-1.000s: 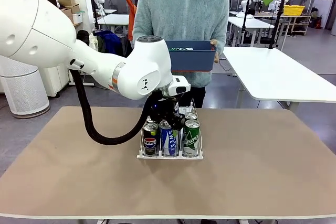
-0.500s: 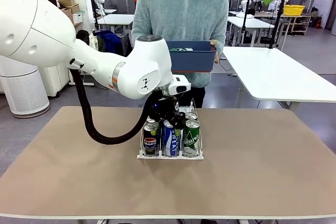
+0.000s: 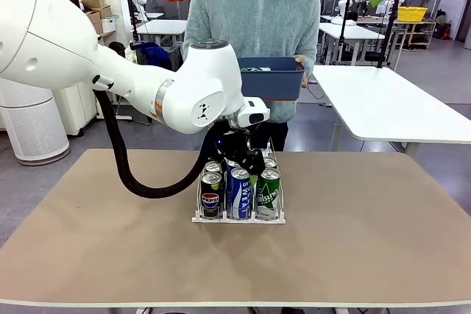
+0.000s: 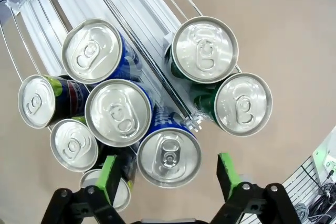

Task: Fill the beverage cans into the dispenser.
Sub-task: Place the picked Ionic drink in the line of the Automatic Can Dispenser with the same cans, then pick up the Sprite handed by the human.

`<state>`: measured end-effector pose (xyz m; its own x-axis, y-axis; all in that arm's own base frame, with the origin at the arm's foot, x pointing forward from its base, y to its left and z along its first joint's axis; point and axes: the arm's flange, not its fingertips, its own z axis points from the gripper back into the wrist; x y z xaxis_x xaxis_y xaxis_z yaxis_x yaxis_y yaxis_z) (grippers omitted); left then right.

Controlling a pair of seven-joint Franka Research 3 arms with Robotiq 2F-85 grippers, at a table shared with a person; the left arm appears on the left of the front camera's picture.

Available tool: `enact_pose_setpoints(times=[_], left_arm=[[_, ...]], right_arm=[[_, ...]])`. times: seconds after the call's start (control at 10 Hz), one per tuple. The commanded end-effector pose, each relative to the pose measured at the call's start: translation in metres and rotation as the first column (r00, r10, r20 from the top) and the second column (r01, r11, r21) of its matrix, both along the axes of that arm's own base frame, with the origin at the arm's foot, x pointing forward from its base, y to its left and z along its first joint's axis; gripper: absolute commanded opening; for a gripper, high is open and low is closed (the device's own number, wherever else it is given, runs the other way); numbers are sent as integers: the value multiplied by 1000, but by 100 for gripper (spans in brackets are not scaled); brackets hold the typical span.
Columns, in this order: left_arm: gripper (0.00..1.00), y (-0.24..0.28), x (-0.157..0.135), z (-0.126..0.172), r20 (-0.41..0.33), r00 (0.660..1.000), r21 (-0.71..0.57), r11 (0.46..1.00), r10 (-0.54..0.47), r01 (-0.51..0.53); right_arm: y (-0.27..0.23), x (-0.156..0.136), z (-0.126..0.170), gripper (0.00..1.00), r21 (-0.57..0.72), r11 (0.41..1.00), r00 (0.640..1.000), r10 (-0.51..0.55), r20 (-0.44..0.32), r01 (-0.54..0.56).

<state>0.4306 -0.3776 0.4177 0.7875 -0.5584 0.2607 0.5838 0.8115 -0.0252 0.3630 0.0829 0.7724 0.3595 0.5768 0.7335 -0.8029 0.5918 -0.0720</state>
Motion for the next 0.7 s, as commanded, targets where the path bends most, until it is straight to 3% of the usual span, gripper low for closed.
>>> enact_pose_setpoints(times=[0.0, 0.6], left_arm=[[97, 2, 5, -6, -9, 1000, 1, 1000, -2, 2], [97, 2, 5, -6, -9, 1000, 1, 1000, -2, 2]], right_arm=[[0, -1, -1, 100, 1, 1000, 1000, 0, -2, 0], [0, -1, -1, 100, 1, 1000, 1000, 0, -2, 0]])
